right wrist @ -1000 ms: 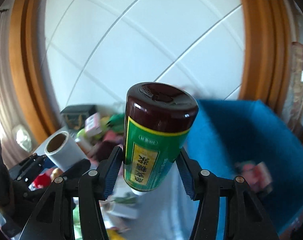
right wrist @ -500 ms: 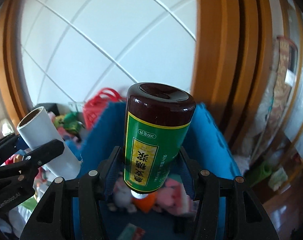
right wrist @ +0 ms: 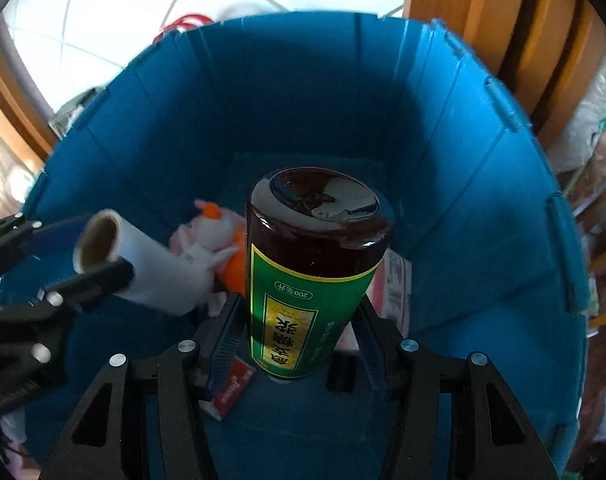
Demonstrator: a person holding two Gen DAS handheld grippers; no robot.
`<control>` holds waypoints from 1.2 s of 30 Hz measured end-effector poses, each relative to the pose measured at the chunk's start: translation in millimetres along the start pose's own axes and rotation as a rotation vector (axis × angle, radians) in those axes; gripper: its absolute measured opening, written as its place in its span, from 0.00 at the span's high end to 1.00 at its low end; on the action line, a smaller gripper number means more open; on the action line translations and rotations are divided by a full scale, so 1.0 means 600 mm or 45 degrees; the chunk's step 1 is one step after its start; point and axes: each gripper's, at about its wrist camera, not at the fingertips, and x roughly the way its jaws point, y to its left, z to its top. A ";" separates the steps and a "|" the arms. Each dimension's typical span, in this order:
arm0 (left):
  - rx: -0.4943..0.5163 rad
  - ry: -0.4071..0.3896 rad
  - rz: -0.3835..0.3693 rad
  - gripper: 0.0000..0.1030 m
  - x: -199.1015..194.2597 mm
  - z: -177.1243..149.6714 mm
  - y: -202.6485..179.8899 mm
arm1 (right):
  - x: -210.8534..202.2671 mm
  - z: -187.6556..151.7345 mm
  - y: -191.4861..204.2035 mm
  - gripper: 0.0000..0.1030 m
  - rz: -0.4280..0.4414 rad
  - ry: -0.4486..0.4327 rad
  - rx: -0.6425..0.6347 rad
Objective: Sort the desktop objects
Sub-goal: 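Lower both tools into the crate and open them to drop the items, then lift both open tools up out of the crate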
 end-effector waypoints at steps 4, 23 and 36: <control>-0.024 0.114 -0.048 0.56 0.032 -0.014 0.002 | 0.042 -0.004 0.005 0.48 0.016 0.168 -0.032; -0.075 -0.175 -0.012 0.26 -0.073 -0.036 0.012 | -0.013 -0.020 0.034 0.24 -0.087 0.114 -0.177; -0.112 -0.669 0.129 0.11 -0.287 -0.157 -0.033 | -0.212 -0.134 0.089 0.03 -0.167 -0.350 -0.162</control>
